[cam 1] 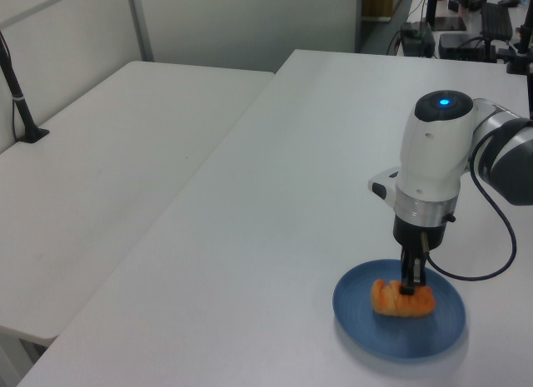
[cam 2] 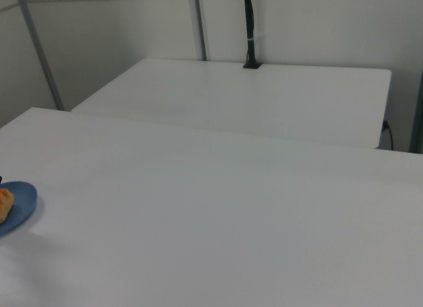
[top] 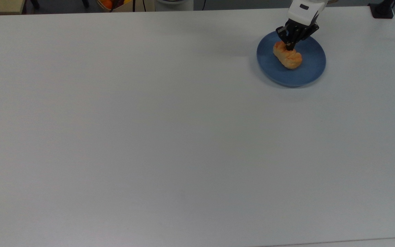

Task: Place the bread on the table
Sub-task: 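Close the gripper on the bread roll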

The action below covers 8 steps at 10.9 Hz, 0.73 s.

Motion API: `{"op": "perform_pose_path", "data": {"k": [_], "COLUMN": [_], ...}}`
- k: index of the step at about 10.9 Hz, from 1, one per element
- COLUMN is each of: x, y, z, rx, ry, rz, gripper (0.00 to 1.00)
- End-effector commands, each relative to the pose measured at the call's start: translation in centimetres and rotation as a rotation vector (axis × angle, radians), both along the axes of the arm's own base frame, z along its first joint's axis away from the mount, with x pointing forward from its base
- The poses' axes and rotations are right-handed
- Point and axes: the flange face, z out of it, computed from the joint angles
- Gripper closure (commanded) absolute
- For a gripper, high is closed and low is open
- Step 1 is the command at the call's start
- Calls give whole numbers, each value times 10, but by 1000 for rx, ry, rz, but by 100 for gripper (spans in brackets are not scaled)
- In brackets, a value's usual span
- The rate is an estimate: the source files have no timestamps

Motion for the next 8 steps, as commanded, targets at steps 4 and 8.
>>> {"op": "perform_pose_path", "data": {"k": [4,8], "x": [9,15], "y": [-15,-23], "z": [9,14], "rx": [-23,-27], "ry": [-2,-5], "rz": [-25,-30], "gripper": [100,100]}}
